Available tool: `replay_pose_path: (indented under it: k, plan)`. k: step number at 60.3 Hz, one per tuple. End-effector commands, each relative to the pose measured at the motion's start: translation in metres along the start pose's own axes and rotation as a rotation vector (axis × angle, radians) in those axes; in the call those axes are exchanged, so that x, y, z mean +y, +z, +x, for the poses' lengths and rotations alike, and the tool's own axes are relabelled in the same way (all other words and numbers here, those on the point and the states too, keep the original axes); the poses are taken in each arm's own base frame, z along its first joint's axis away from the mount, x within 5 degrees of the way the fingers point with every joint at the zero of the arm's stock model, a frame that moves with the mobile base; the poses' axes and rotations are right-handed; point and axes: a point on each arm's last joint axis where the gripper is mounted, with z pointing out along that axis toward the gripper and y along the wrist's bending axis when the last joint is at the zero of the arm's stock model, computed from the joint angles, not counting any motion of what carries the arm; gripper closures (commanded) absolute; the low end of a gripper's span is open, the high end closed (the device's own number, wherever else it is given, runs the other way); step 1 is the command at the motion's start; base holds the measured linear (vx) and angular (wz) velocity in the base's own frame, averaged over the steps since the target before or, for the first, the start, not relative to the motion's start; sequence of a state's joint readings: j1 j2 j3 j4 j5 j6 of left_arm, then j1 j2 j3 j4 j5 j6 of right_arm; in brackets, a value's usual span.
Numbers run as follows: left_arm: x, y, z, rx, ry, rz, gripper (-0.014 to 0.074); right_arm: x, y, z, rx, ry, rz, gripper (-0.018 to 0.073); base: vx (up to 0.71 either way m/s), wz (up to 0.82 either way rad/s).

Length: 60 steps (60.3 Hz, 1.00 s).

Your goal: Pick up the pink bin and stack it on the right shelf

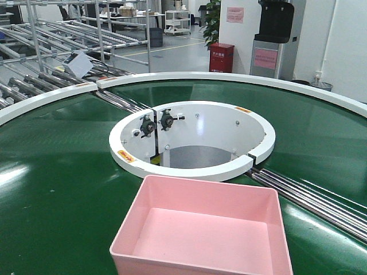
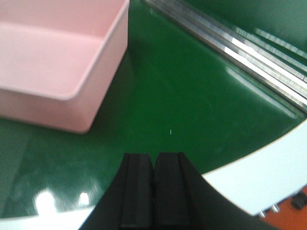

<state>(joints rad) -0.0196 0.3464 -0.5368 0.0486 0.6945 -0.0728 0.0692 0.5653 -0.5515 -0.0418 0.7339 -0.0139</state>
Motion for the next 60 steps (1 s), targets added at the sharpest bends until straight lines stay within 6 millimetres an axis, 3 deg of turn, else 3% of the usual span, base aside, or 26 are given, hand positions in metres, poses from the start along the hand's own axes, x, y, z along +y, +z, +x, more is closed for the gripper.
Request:
replay_pose_path:
  k: [1, 11, 18, 27, 41, 60]
  plan:
    - [-0.003, 0.005, -0.02, 0.002, 0.07, 0.024, 0.037, 0.0, 0.006, -0.02, 0.013, -0.064, -0.007, 0.0316, 0.0, 0.0]
    - [-0.021, 0.026, -0.044, 0.1, 0.16, 0.171, 0.0122, 0.012, 0.025, -0.046, 0.12, -0.12, -0.094, 0.0012, 0.0, 0.0]
    - [-0.041, 0.05, -0.054, 0.207, 0.236, 0.27, 0.005, 0.029, 0.042, -0.064, 0.224, -0.197, -0.162, -0.0072, 0.0, 0.0]
    - [-0.069, 0.092, -0.071, 0.33, 0.304, 0.338, 0.0038, 0.044, 0.066, -0.089, 0.326, -0.209, -0.184, -0.006, 0.0, 0.0]
    - [-0.104, 0.169, -0.103, 0.417, 0.326, 0.349, 0.0038, 0.053, 0.112, -0.128, 0.463, -0.029, -0.102, -0.001, 0.0, 0.0]
    - [-0.142, 0.269, -0.115, 0.517, 0.348, 0.364, 0.0038, 0.067, 0.178, -0.162, 0.525, 0.066, -0.036, -0.0008, 0.0, 0.0]
